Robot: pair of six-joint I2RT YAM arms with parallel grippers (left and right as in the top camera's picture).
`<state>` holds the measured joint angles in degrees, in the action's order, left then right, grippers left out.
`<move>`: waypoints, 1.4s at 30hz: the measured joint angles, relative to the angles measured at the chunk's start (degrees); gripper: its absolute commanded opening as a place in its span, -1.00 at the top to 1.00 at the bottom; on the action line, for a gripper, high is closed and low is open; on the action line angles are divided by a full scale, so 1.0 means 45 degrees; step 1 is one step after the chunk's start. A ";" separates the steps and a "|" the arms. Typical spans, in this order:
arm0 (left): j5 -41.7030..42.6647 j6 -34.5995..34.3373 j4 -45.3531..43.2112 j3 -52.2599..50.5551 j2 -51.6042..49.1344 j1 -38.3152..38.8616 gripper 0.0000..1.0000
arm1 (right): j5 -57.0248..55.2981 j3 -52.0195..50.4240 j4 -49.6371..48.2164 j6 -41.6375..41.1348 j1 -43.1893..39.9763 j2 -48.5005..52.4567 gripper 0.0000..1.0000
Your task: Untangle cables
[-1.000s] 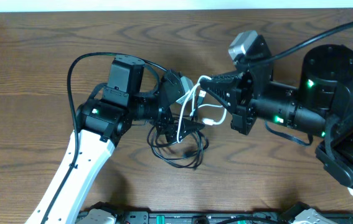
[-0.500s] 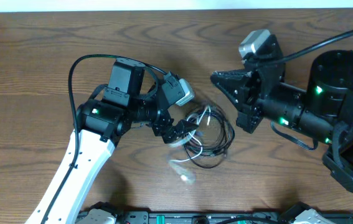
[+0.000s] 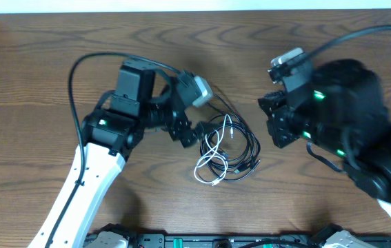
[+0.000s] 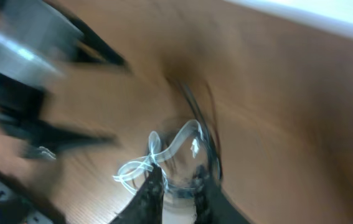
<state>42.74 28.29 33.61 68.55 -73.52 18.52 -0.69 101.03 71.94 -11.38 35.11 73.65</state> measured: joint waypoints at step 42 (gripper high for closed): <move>-0.1583 -0.2244 0.2293 0.0000 0.4148 -0.4619 -0.96 | 0.1608 -0.1088 -0.0792 -0.4294 0.2657 0.7388 0.36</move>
<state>35.62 18.20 43.92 68.55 -54.85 -2.26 6.55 96.14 68.38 -30.70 47.07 106.89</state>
